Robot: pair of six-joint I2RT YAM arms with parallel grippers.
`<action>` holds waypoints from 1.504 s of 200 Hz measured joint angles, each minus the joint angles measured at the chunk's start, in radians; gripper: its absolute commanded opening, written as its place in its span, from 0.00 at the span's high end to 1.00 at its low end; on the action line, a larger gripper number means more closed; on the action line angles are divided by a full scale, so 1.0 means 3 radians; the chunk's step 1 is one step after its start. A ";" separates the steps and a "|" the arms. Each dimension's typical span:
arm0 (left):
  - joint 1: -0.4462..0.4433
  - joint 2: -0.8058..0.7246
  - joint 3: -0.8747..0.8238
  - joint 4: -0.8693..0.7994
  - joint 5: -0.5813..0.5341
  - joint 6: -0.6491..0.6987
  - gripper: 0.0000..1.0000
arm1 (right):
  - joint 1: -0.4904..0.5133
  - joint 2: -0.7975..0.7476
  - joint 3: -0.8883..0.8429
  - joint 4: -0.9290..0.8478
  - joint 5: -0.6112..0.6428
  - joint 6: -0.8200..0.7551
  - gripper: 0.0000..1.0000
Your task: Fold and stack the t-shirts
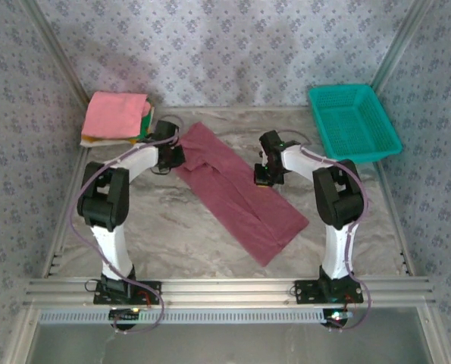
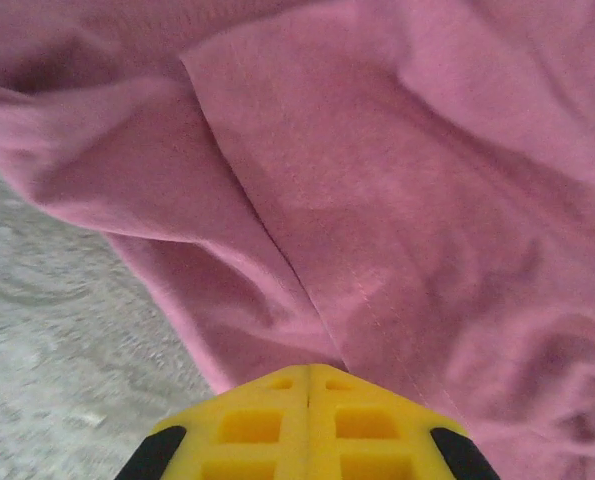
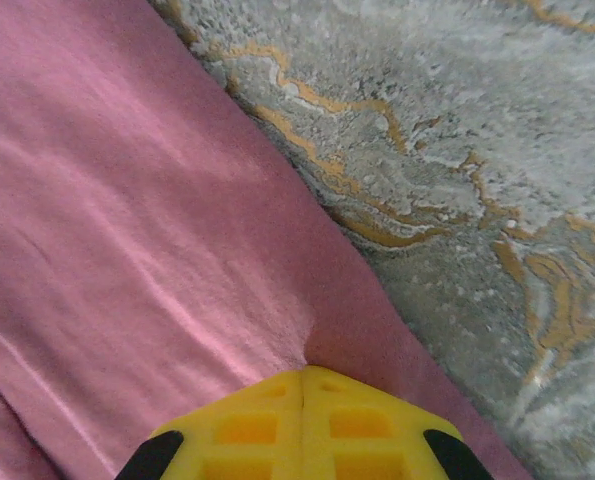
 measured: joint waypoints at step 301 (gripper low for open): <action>-0.0076 -0.0225 0.0771 0.0197 0.0413 0.0429 0.66 | -0.0328 0.0645 0.1645 0.0106 -0.0614 0.0207 0.92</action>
